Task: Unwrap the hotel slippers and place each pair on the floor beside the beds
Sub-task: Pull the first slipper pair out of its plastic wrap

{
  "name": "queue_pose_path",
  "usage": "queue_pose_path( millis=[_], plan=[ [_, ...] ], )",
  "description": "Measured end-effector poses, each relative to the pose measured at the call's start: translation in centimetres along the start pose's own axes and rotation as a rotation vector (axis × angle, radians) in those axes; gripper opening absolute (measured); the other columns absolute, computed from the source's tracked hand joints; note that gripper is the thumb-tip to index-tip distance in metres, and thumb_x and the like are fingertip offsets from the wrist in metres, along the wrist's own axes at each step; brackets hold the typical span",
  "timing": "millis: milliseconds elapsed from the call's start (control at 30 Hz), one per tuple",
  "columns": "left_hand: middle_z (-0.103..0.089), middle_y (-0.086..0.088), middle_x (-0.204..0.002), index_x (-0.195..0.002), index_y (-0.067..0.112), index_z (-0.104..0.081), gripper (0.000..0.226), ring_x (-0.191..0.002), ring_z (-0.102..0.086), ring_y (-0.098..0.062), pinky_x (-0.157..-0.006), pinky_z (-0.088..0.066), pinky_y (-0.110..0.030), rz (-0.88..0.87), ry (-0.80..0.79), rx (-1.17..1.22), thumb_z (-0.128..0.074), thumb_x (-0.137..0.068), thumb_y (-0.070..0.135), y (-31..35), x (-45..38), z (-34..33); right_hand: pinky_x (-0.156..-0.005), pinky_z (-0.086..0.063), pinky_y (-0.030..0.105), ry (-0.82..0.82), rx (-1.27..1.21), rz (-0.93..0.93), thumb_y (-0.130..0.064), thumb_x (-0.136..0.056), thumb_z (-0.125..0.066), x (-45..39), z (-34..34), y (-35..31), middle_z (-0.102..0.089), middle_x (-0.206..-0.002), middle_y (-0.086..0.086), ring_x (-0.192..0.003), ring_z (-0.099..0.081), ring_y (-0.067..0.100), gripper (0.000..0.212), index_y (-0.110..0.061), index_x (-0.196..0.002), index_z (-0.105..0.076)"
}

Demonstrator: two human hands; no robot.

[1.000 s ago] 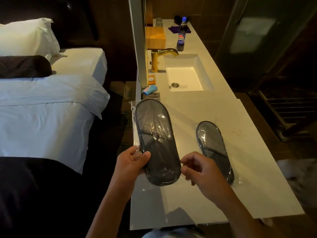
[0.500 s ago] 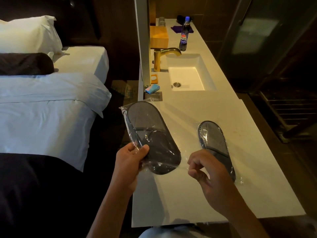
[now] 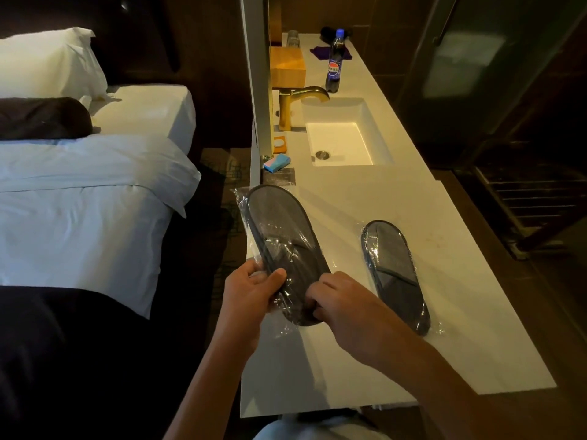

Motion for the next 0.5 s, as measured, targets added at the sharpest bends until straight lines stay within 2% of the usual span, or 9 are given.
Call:
queue_pose_path(
  millis=[67,167,267,333,400,500],
  plan=[
    [-0.076,-0.015,-0.087,-0.102,0.006,-0.063,0.014,-0.079,-0.076,-0.027,-0.067,-0.061,-0.035,0.009,0.014,0.005,-0.064,-0.091,0.013,-0.2,-0.2,0.5,-0.081,-0.040,0.017,0.004,0.023,0.046,-0.013,-0.088,-0.068,0.4,-0.2,-0.6,-0.064,-0.115,0.001,-0.104,-0.057,0.016,0.031,-0.016,-0.118,-0.063],
    [-0.074,-0.016,-0.085,-0.100,0.001,-0.062,0.014,-0.076,-0.075,-0.027,-0.065,-0.059,-0.035,0.030,0.036,0.062,-0.063,-0.092,0.013,-0.6,-0.4,1.0,-0.067,-0.048,0.016,0.028,0.042,0.133,-0.008,-0.069,-0.084,1.2,-0.3,-1.3,-0.069,-0.094,0.001,-0.083,-0.064,0.015,0.034,-0.016,-0.098,-0.069],
    [-0.075,-0.015,-0.085,-0.096,0.002,-0.065,0.009,-0.076,-0.075,-0.024,-0.065,-0.060,-0.035,0.069,0.062,0.150,-0.062,-0.092,0.010,-0.9,-0.7,1.4,-0.062,-0.050,0.016,0.060,0.055,0.233,-0.011,-0.068,-0.085,2.4,-0.8,-1.5,-0.069,-0.087,-0.001,-0.075,-0.063,0.012,0.029,-0.017,-0.092,-0.071],
    [-0.075,-0.017,-0.090,-0.099,0.000,-0.065,0.012,-0.082,-0.075,-0.027,-0.074,-0.061,-0.041,0.107,0.063,0.209,-0.061,-0.093,0.009,-1.3,-0.8,1.4,-0.061,-0.055,0.020,0.074,0.070,0.235,-0.013,-0.073,-0.082,3.0,-0.9,-1.1,-0.069,-0.090,-0.001,-0.078,-0.062,0.012,0.027,-0.018,-0.097,-0.071],
    [-0.075,-0.021,-0.095,-0.102,-0.002,-0.065,0.015,-0.088,-0.074,-0.032,-0.081,-0.059,-0.046,0.131,0.073,0.250,-0.060,-0.093,0.009,-1.7,-0.8,1.4,-0.064,-0.056,0.019,0.072,0.060,0.188,-0.025,-0.082,-0.072,3.5,-1.0,-0.4,-0.070,-0.094,-0.004,-0.081,-0.063,0.011,0.027,-0.022,-0.108,-0.065],
    [-0.073,-0.021,-0.098,-0.103,-0.001,-0.063,0.014,-0.089,-0.073,-0.032,-0.080,-0.060,-0.045,0.130,0.108,0.260,-0.060,-0.094,0.010,-1.9,-0.9,1.4,-0.067,-0.049,0.007,0.126,-0.133,-0.067,-0.055,-0.092,-0.043,4.2,-0.4,1.6,-0.066,-0.098,-0.016,-0.083,-0.064,0.000,0.040,-0.031,-0.122,-0.051]
  ],
)
Point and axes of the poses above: each hand's wrist, its own x-axis away from the middle knuckle, its own z-axis out of the back of the hand, y = z × x, the point moved 10 cm from there along -x, towards the middle knuckle
